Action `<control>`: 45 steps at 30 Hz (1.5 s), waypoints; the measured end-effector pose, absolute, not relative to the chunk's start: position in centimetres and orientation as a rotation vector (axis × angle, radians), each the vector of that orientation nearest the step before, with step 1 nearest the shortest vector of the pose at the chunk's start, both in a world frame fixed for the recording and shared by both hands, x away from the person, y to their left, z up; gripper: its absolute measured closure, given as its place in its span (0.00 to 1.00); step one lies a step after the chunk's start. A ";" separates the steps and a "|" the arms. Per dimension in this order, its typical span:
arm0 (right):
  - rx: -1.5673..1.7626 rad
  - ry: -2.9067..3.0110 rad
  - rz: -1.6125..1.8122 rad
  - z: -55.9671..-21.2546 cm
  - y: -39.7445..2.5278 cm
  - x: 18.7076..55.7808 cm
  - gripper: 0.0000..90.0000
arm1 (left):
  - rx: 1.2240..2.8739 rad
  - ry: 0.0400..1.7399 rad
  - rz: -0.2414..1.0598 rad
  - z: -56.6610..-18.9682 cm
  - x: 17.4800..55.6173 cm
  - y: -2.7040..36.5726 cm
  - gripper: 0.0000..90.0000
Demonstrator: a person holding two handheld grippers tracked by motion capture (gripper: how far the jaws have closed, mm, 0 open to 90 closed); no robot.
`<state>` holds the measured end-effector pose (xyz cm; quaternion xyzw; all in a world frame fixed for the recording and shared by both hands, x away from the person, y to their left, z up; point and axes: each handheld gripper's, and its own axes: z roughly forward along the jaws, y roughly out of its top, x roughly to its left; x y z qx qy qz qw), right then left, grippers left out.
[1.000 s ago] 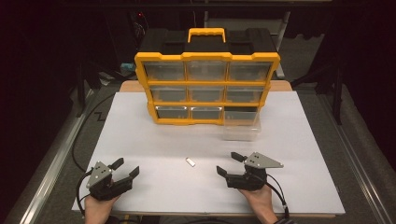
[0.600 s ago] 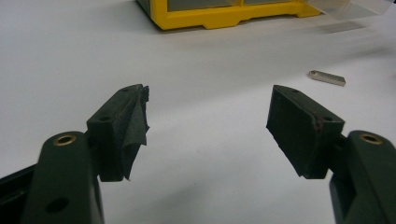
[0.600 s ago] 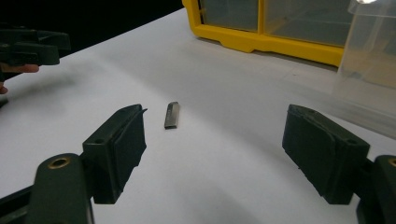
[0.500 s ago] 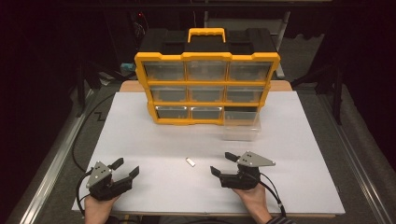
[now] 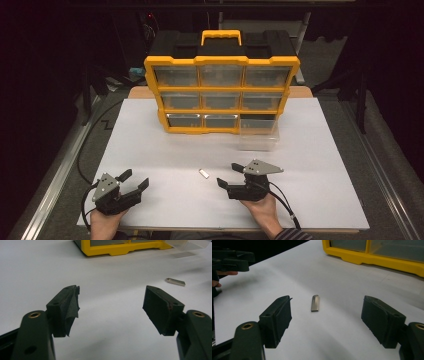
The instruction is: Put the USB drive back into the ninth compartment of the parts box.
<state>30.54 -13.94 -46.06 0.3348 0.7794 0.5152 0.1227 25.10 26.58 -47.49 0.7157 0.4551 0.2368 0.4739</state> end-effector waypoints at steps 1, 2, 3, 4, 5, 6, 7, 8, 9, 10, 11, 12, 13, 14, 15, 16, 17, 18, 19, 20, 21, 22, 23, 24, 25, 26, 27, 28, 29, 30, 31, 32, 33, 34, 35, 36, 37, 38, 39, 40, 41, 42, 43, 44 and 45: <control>0.983 2.281 1.500 -46.0 -13.8 30.6 0.29 | 1.749 1.115 0.579 -47.5 25.1 26.6 0.33; 0.989 2.295 1.493 -46.0 -13.7 30.7 0.29 | 1.750 1.115 0.577 -47.5 25.1 26.6 0.33; 0.992 2.303 1.485 -46.0 -13.6 30.7 0.29 | 1.751 1.115 0.577 -47.5 25.1 26.6 0.33; 0.994 2.313 1.474 -45.9 -13.5 30.8 0.30 | 1.751 1.114 0.578 -47.5 25.1 26.6 0.33; 0.997 2.324 1.465 -45.8 -13.3 30.9 0.30 | 1.752 1.114 0.578 -47.5 25.1 26.6 0.33; 0.996 2.335 1.451 -45.8 -13.2 31.0 0.30 | 1.752 1.114 0.577 -47.5 25.1 26.6 0.33; 0.995 2.347 1.438 -45.7 -13.0 31.1 0.31 | 1.752 1.113 0.578 -47.5 25.1 26.6 0.33; 0.993 2.359 1.422 -45.6 -12.9 31.2 0.31 | 1.751 1.114 0.578 -47.5 25.1 26.6 0.33; 0.995 2.372 1.407 -45.5 -12.7 31.3 0.32 | 1.753 1.113 0.577 -47.5 25.1 26.6 0.33; 0.989 2.390 1.387 -45.4 -12.5 31.5 0.32 | 1.753 1.112 0.579 -47.5 25.1 26.6 0.33; 0.993 2.400 1.375 -45.3 -12.4 31.6 0.33 | 1.753 1.111 0.579 -47.5 25.1 26.6 0.33; 0.995 2.419 1.356 -45.2 -12.2 31.7 0.33 | 1.753 1.112 0.577 -47.5 25.1 26.6 0.33; 0.995 2.434 1.344 -45.1 -12.0 31.9 0.34 | 1.753 1.112 0.576 -47.5 25.2 26.6 0.32; 0.996 2.448 1.324 -45.0 -11.8 32.1 0.34 | 1.753 1.111 0.576 -47.5 25.2 26.6 0.32; 0.998 2.467 1.301 -44.9 -11.6 32.3 0.35 | 1.754 1.109 0.576 -47.5 25.2 26.6 0.32; 0.998 2.485 1.283 -44.9 -11.3 32.4 0.38 | 1.755 1.108 0.577 -47.5 25.2 26.6 0.32; 0.986 2.507 1.264 -44.8 -11.1 32.7 0.39 | 1.755 1.108 0.576 -47.5 25.2 26.6 0.32; 0.979 2.530 1.243 -44.7 -10.8 32.8 0.39 | 1.754 1.109 0.575 -47.5 25.2 26.6 0.32; 0.974 2.556 1.221 -44.6 -10.5 33.1 0.39 | 1.754 1.109 0.575 -47.5 25.2 26.6 0.32; 0.972 2.576 1.200 -44.5 -10.2 33.3 0.40 | 1.754 1.110 0.575 -47.5 25.2 26.6 0.32; 0.970 2.598 1.177 -44.5 -9.9 33.5 0.41 | 1.754 1.110 0.576 -47.5 25.2 26.6 0.32; 0.968 2.622 1.152 -44.4 -9.5 33.8 0.42 | 1.754 1.110 0.576 -47.5 25.2 26.6 0.32; 0.957 2.632 1.129 -44.3 -9.3 34.0 0.43 | 1.755 1.109 0.576 -47.5 25.2 26.6 0.32; 0.946 2.645 1.102 -44.2 -8.9 34.2 0.45 | 1.755 1.109 0.575 -47.5 25.2 26.6 0.32; 0.947 2.664 1.071 -44.2 -8.6 34.4 0.46 | 1.755 1.107 0.576 -47.5 25.2 26.6 0.32; 0.944 2.688 1.029 -44.1 -8.2 34.7 0.47 | 1.754 1.106 0.576 -47.5 25.1 26.6 0.32; 0.937 2.701 1.010 -44.1 -7.9 34.9 0.48 | 1.754 1.102 0.576 -47.4 25.1 26.6 0.32; 0.936 2.716 0.984 -44.0 -7.6 35.0 0.50 | 1.753 1.102 0.575 -47.5 25.1 26.6 0.32; 0.932 2.725 0.954 -43.9 -7.3 35.2 0.51 | 1.754 1.105 0.571 -47.5 25.2 26.6 0.32; 0.933 2.734 0.932 -43.9 -7.0 35.4 0.52 | 1.758 1.104 0.569 -47.5 25.2 26.6 0.32; 0.926 2.744 0.907 -43.9 -6.7 35.6 0.54 | 1.756 1.103 0.570 -47.5 25.2 26.6 0.32; 0.929 2.748 0.897 -43.9 -6.5 35.8 0.54 | 1.759 1.099 0.572 -47.5 25.2 26.5 0.32; 0.925 2.761 0.879 -43.9 -6.2 35.9 0.55 | 1.759 1.097 0.573 -47.5 25.1 26.5 0.32; 0.926 2.768 0.865 -44.0 -6.0 36.1 0.56 | 1.758 1.096 0.571 -47.5 25.2 26.6 0.32; 0.924 2.777 0.846 -44.0 -5.8 36.2 0.57 | 1.756 1.100 0.569 -47.5 25.2 26.6 0.32; 0.932 2.780 0.836 -44.0 -5.6 36.3 0.58 | 1.756 1.101 0.566 -47.5 25.2 26.6 0.32; 0.924 2.784 0.822 -44.0 -5.4 36.4 0.59 | 1.754 1.103 0.565 -47.5 25.2 26.6 0.32; 0.931 2.788 0.807 -44.1 -5.2 36.5 0.60 | 1.756 1.100 0.566 -47.5 25.2 26.6 0.32; 0.929 2.796 0.787 -44.1 -5.0 36.6 0.62 | 1.758 1.099 0.567 -47.5 25.2 26.6 0.32; 0.932 2.804 0.765 -44.1 -4.8 36.7 0.63 | 1.758 1.098 0.567 -47.5 25.2 26.6 0.32; 0.929 2.813 0.752 -44.1 -4.6 36.8 0.65 | 1.758 1.098 0.567 -47.5 25.2 26.6 0.32; 0.928 2.817 0.744 -44.2 -4.4 37.0 0.66 | 1.757 1.099 0.567 -47.5 25.2 26.6 0.32; 0.925 2.820 0.730 -44.1 -4.3 37.1 0.67 | 1.756 1.100 0.567 -47.5 25.2 26.6 0.32; 0.924 2.821 0.713 -44.1 -4.1 37.2 0.68 | 1.755 1.101 0.567 -47.5 25.2 26.6 0.32; 0.923 2.824 0.703 -44.2 -4.0 37.3 0.69 | 1.757 1.100 0.566 -47.5 25.2 26.6 0.32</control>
